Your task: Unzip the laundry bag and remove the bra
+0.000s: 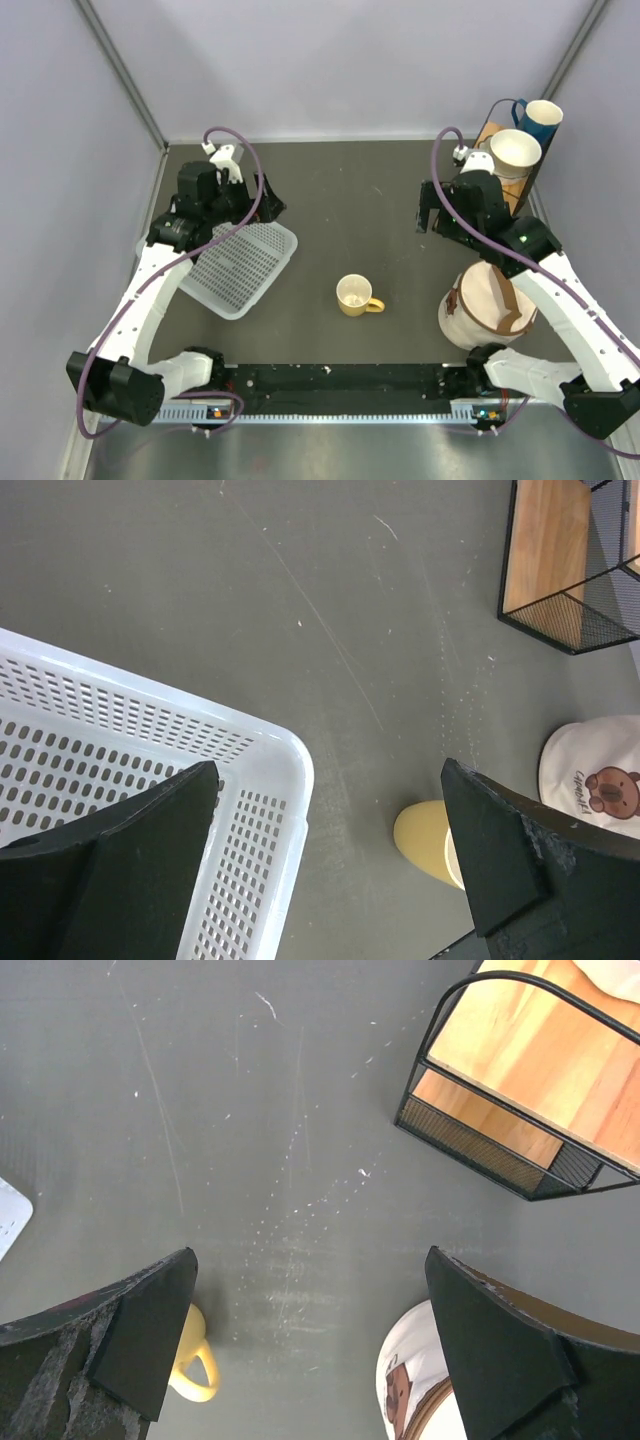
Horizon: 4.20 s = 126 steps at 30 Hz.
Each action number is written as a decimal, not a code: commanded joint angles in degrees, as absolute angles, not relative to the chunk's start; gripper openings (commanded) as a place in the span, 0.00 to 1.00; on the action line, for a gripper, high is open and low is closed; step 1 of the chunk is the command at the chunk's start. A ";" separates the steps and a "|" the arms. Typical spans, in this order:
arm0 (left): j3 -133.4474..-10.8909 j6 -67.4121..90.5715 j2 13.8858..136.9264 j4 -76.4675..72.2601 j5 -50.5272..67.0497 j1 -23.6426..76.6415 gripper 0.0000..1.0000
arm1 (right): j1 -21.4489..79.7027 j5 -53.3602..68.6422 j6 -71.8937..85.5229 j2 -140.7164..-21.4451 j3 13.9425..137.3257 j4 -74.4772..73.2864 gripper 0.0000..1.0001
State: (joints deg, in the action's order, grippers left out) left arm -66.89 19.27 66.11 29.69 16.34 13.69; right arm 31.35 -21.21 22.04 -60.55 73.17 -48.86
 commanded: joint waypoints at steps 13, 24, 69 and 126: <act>-68.11 18.28 66.35 27.94 17.23 15.89 0.99 | 31.38 -25.83 21.62 -58.28 75.50 -48.16 0.99; -68.99 21.97 68.90 27.07 16.08 23.73 0.99 | 31.38 -38.05 39.35 -56.60 76.81 -70.46 0.99; -70.58 21.09 76.11 24.87 15.65 24.26 0.99 | 42.96 -39.63 45.00 -71.18 80.85 -71.99 0.00; -81.99 38.34 96.06 18.62 22.84 37.71 0.07 | 33.84 -31.12 21.88 -57.39 71.11 -45.44 0.93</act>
State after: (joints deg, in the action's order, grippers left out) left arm -76.62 45.69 95.55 16.16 20.18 40.73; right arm 34.54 -32.01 21.63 -59.11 71.96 -46.24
